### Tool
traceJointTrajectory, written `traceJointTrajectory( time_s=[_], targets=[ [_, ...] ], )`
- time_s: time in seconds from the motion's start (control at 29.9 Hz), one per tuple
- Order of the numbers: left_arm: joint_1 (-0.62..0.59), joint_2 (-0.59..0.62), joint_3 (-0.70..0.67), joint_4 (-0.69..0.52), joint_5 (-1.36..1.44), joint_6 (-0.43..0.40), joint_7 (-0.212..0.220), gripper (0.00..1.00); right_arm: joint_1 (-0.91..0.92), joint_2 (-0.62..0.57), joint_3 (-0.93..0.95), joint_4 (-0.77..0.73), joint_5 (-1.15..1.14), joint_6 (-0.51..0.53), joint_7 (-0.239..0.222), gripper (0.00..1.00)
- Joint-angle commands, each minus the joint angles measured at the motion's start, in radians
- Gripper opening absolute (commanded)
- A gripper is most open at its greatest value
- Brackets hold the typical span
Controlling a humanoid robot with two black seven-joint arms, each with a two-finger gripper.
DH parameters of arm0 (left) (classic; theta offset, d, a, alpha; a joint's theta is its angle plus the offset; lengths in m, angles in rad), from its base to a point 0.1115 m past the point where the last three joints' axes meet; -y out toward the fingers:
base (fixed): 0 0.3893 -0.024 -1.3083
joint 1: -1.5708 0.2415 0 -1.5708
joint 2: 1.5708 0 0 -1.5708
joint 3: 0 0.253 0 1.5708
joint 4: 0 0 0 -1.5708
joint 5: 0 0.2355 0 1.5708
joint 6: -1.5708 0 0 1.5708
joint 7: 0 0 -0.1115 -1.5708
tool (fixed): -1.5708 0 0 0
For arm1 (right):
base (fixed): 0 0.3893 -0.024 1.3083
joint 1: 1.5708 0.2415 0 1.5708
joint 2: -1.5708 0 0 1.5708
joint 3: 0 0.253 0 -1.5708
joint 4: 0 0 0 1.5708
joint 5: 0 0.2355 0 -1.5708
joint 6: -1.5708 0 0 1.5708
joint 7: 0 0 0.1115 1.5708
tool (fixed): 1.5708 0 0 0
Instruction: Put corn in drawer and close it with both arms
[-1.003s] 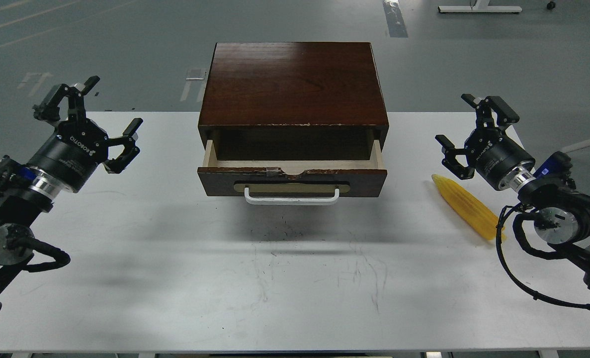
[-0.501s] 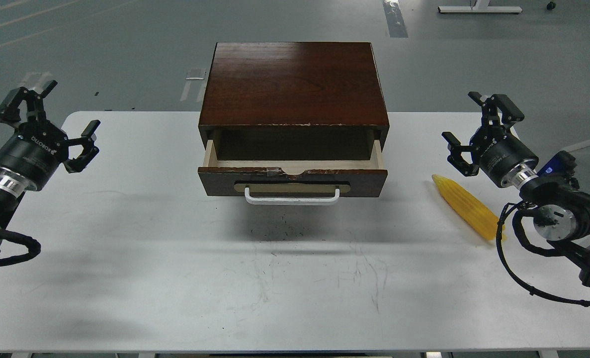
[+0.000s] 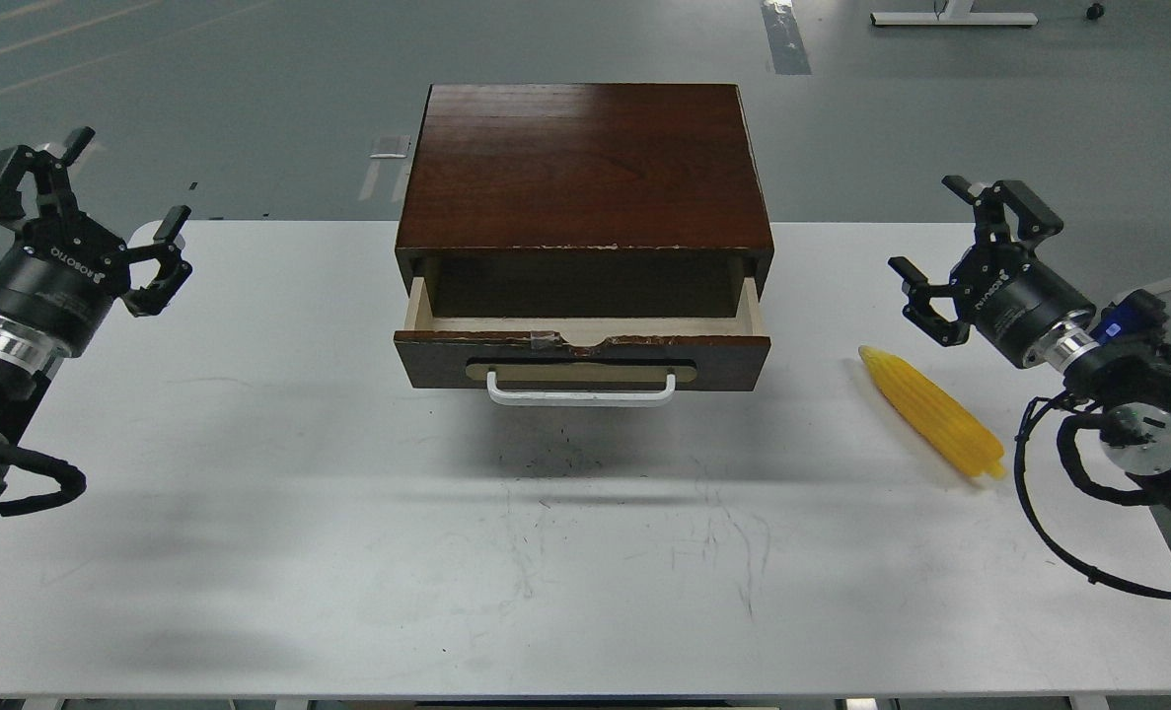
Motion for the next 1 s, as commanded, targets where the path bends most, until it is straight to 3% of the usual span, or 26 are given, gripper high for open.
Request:
traceJointTrajectory(
  time_s=[0.0,0.17,0.37,0.5,0.57,0.67,0.97],
  targets=[
    [0.004,0.002,-0.001,-0.065,0.008,0.0,-0.001,1.0,0.053,-0.096,-0.008,0.038,-0.118,0.021,0.0,1.0],
    [0.005,0.001,-0.001,-0.125,0.052,0.0,-0.001,1.0,0.087,-0.247,-0.008,0.132,-0.516,0.016,0.0,1.0],
    [0.007,-0.007,0.0,-0.156,0.118,0.0,-0.003,1.0,0.094,-0.349,-0.011,0.13,-0.914,0.004,0.0,1.0],
    [0.007,-0.013,0.002,-0.157,0.118,0.0,-0.003,1.0,0.078,-0.352,-0.017,0.12,-1.169,-0.047,0.0,1.0],
    [0.007,-0.013,0.002,-0.157,0.118,0.0,-0.004,1.0,0.066,-0.348,-0.081,0.12,-1.287,-0.144,0.0,1.0],
    [0.007,-0.013,0.0,-0.162,0.118,0.0,-0.004,1.0,0.086,-0.32,-0.179,0.11,-1.358,-0.226,0.0,1.0],
    [0.01,-0.025,-0.006,-0.168,0.118,0.0,-0.004,1.0,0.167,-0.163,-0.38,-0.003,-1.456,-0.323,0.0,1.0]
  ],
)
